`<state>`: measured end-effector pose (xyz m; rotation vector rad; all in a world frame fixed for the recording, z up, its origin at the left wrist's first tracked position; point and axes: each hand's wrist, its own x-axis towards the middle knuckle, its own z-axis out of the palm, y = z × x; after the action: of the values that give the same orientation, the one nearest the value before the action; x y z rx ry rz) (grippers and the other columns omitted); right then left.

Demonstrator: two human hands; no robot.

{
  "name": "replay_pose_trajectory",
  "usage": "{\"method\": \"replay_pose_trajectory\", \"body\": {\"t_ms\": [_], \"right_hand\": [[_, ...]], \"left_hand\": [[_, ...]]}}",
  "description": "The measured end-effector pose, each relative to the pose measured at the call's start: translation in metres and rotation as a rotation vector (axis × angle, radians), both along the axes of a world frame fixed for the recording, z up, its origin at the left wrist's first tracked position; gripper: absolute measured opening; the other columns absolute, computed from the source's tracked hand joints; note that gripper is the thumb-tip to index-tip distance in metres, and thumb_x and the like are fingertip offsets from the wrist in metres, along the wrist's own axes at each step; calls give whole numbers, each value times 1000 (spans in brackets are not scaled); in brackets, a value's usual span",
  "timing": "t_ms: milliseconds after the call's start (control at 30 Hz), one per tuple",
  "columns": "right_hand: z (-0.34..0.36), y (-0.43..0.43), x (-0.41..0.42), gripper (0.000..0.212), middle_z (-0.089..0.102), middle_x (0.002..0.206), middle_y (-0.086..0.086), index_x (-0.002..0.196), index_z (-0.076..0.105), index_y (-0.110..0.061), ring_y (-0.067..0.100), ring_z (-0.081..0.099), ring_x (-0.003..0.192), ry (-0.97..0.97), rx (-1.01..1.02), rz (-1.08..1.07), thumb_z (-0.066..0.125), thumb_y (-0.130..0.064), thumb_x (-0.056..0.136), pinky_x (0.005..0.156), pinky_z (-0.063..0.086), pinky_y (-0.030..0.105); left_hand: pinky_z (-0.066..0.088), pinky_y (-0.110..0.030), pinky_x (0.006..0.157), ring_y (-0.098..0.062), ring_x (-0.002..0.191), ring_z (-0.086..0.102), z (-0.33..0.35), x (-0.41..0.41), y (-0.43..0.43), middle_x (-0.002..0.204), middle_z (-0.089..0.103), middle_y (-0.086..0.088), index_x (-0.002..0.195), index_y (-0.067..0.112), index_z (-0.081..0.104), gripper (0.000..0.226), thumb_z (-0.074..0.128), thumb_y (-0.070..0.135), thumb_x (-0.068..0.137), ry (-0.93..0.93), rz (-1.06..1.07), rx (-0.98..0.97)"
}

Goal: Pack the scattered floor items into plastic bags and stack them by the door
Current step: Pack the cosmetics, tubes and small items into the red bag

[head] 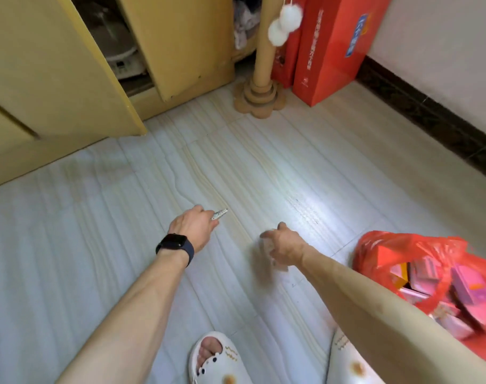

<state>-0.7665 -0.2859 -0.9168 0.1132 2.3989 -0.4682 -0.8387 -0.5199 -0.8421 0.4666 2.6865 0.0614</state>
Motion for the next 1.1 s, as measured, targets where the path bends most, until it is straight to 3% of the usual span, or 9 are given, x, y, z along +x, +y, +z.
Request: {"method": "replay_pose_trajectory", "body": {"t_ms": [100, 267, 433, 633, 767, 867, 967, 1033, 1100], "right_hand": [[45, 32, -10, 48, 50, 121, 0, 122, 59, -36, 25, 58, 102, 73, 108, 69, 58, -11, 81, 85, 55, 39], [185, 97, -4, 41, 56, 111, 1, 126, 62, -25, 21, 52, 114, 313, 153, 136, 56, -15, 86, 88, 44, 27], [268, 171, 70, 29, 63, 104, -9, 108, 66, -20, 17, 54, 96, 501, 22, -44, 66, -16, 79, 84, 41, 28], [233, 223, 208, 23, 72, 88, -13, 98, 71, -39, 13, 70, 81, 692, -394, -870, 74, -33, 76, 75, 60, 37], [185, 213, 282, 19, 72, 94, -19, 93, 72, -33, 4, 68, 90, 783, -415, -1137, 75, -19, 81, 88, 55, 40], [155, 200, 310, 22, 71, 95, -18, 89, 69, -39, 0, 65, 90, 637, -347, -1179, 72, -20, 79, 81, 50, 26], [133, 203, 317, 26, 64, 95, -24, 88, 62, -43, 10, 59, 103, 586, -160, -1076, 69, -19, 82, 83, 40, 22], [129, 209, 318, 33, 61, 104, -22, 106, 63, -42, 14, 58, 108, 581, -123, -1015, 66, -17, 84, 90, 44, 25], [127, 219, 319, 43, 60, 118, -14, 120, 60, -45, 12, 59, 109, 563, -82, -938, 61, -22, 84, 92, 50, 30]], "left_hand": [[44, -37, 76, -31, 101, 59, 66, 1, 20, 108, 53, -4, 114, 22, 62, 34, 39, 44, 102, 102, -23, 59], [45, -37, 75, -32, 100, 59, 153, 26, 88, 100, 50, -1, 112, 25, 62, 32, 41, 47, 100, 227, -156, 205], [45, -34, 74, -26, 96, 57, 203, 74, 174, 103, 53, 0, 114, 25, 61, 31, 43, 46, 100, 344, -369, 352], [50, -39, 79, -25, 97, 59, 190, 150, 265, 110, 55, 3, 119, 28, 59, 35, 39, 49, 99, 229, -538, 467], [50, -41, 76, -27, 87, 58, 155, 205, 321, 90, 59, -1, 86, 19, 57, 42, 36, 54, 97, -25, -505, 590], [46, -38, 73, -29, 90, 59, 132, 236, 348, 96, 62, -4, 88, 19, 55, 34, 37, 46, 99, -43, -614, 522], [41, -41, 84, -29, 100, 58, 101, 249, 358, 106, 64, -6, 102, 15, 61, 28, 43, 36, 96, 168, -812, 357], [38, -39, 85, -23, 95, 61, 84, 244, 362, 97, 68, -1, 95, 19, 66, 22, 59, 37, 86, 307, -938, 256], [32, -43, 96, -24, 109, 61, 71, 237, 363, 109, 69, -4, 102, 19, 70, 32, 72, 39, 78, 414, -997, 218]]}}
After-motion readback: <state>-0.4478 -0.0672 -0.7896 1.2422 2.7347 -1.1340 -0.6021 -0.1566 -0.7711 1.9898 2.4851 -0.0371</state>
